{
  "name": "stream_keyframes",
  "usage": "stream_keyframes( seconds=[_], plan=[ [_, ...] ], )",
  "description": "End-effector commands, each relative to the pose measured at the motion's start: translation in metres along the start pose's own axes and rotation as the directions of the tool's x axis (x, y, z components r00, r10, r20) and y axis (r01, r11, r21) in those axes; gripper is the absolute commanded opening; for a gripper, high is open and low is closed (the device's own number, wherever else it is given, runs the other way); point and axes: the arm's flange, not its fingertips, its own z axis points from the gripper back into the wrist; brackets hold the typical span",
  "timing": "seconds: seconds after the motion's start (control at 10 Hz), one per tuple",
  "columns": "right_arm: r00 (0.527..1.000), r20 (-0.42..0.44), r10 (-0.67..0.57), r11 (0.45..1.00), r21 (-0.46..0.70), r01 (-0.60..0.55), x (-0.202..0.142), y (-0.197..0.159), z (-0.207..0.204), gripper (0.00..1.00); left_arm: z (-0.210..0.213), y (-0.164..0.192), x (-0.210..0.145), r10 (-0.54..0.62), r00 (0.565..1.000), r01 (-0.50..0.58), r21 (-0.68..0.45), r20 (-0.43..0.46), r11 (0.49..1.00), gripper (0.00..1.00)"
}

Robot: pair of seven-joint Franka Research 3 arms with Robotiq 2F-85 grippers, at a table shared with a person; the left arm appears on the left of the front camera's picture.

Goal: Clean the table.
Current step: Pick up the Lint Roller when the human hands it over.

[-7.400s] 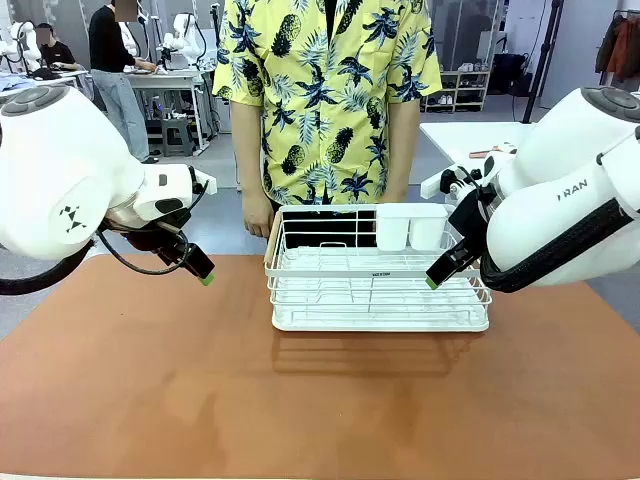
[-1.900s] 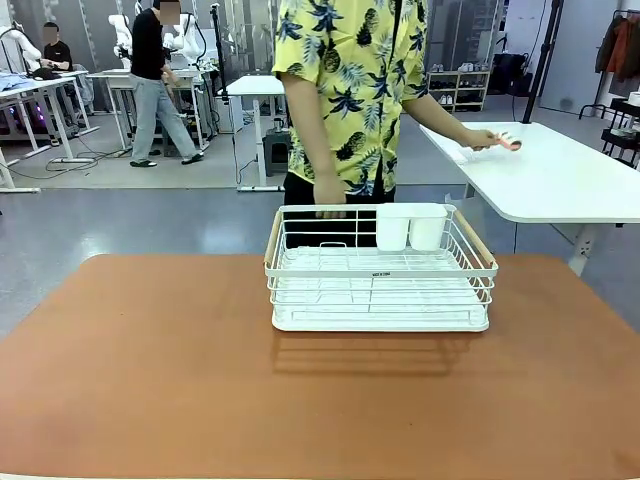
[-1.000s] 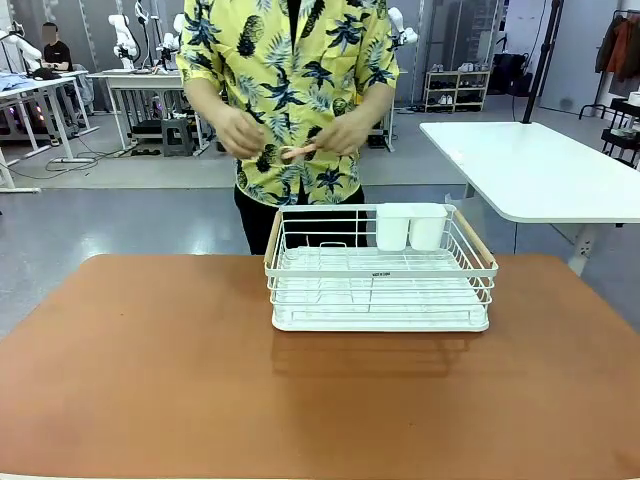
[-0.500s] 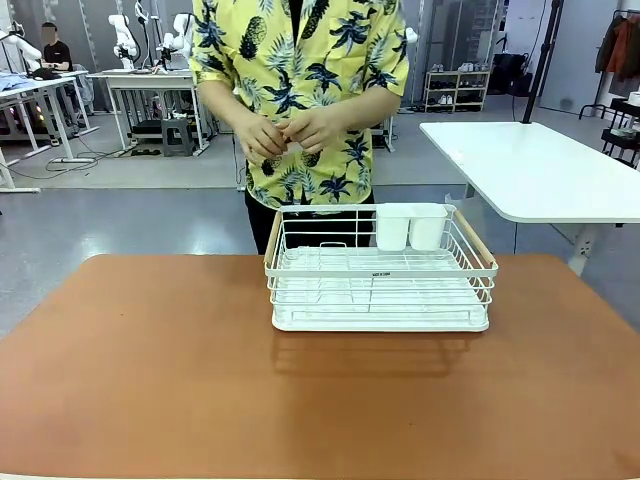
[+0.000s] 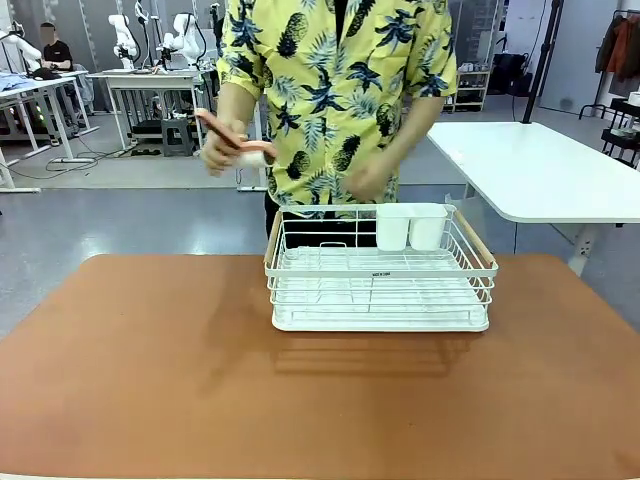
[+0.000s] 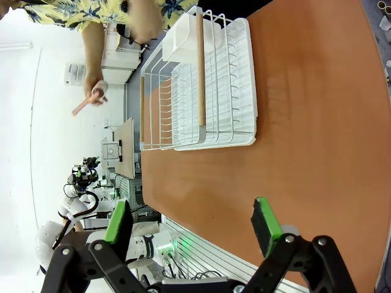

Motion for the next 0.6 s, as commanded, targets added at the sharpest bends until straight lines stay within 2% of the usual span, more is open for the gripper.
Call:
stream_keyframes(
  seconds=[0.0,0.5],
  plan=[
    [1.0,-0.01,0.013,1.0,0.003,-0.013,-0.0019,0.0022,0.0025,1.0,0.0035,0.0003,-0.0015,-0.008,1.0,0.008,-0.013,-0.003,1.0,1.0],
    [1.0,-0.01,0.013,1.0,0.003,-0.013,-0.0019,0.0022,0.0025,1.0,0.0035,0.0003,-0.0015,-0.008,1.0,0.008,-0.013,-0.003,1.0,1.0]
  ],
)
